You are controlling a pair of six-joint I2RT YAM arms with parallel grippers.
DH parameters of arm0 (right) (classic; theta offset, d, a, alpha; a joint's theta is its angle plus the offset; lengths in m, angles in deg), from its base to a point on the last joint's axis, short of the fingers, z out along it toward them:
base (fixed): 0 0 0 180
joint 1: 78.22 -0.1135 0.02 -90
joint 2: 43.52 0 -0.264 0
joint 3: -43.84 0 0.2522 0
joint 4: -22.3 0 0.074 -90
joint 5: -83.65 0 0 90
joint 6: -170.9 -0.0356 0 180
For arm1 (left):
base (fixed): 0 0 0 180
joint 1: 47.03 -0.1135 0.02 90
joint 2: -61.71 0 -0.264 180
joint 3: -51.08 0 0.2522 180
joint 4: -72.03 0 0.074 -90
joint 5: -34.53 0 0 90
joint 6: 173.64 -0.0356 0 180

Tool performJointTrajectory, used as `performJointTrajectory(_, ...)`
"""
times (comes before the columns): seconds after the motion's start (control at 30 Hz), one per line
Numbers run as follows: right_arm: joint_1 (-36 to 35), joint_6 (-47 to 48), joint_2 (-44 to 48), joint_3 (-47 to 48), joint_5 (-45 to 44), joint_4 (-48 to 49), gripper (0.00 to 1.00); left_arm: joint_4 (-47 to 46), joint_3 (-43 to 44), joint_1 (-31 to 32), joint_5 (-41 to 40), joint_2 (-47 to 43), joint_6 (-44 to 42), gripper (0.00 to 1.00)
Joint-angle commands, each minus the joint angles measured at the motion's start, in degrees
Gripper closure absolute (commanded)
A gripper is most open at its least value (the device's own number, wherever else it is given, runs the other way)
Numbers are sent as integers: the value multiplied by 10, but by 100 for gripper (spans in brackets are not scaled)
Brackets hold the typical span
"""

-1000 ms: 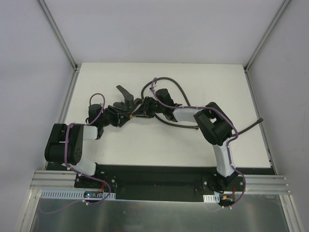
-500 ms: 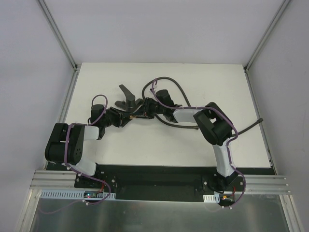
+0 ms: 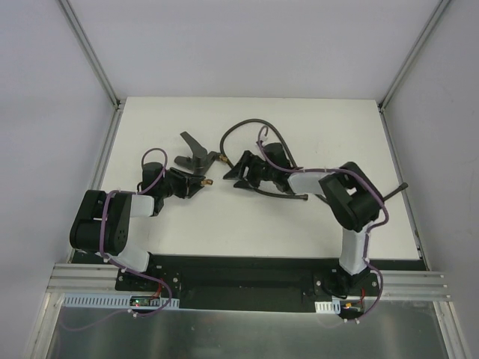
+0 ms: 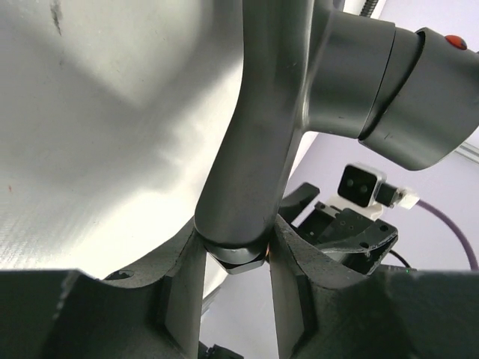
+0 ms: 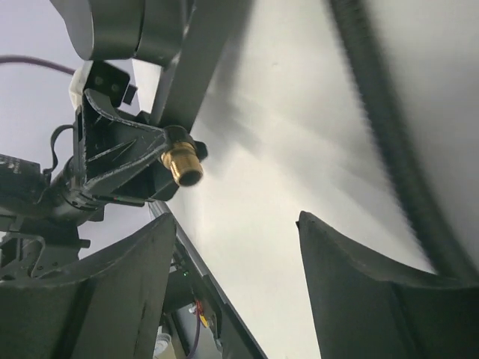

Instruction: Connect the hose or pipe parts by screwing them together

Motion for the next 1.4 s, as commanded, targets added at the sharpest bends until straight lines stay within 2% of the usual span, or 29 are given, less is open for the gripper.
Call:
performJointTrajectory(0.0, 58, 23, 115, -56, -36, -52, 32, -1, 20, -3, -34, -15, -18, 100)
performJointTrajectory(0.03, 79, 38, 147, -58, -47, -85, 31, 3, 22, -4, -39, -18, -29, 100)
performJointTrajectory(0.07, 88, 75, 162, -55, -62, -170, 31, 11, 29, -6, -49, -22, -38, 100)
performJointTrajectory(0.13, 116, 125, 203, -32, -125, -261, 31, 51, 40, -11, -63, -38, -66, 100)
performJointTrajectory(0.17, 125, 178, 213, -21, -154, -357, 31, 65, 46, -14, -75, -44, -74, 100)
performJointTrajectory(0.2, 134, 204, 223, 2, -218, -402, 31, 86, 49, -18, -80, -58, -83, 100)
performJointTrajectory(0.23, 154, 227, 236, 10, -245, -436, 31, 98, 53, -20, -84, -65, -98, 100)
performJointTrajectory(0.3, 179, 281, 243, 18, -289, -500, 32, 111, 58, -32, -86, -82, -108, 100)
performJointTrajectory(0.37, 232, 291, 247, 22, -312, -542, 34, 122, 56, -41, -83, -91, -113, 100)
performJointTrajectory(0.53, 336, 268, 277, -9, -381, -567, 37, 115, 40, -84, -52, -102, -110, 100)
performJointTrajectory(0.73, 441, 251, 284, -14, -512, -625, 37, 122, 34, -99, -31, -106, -122, 100)
performJointTrajectory(0.93, 526, 275, 245, 1, -523, -625, 41, 139, 38, -110, -12, -110, -142, 100)
performJointTrajectory(1.37, 571, 271, 228, -2, -494, -653, 43, 165, 46, -115, -5, -132, -152, 100)
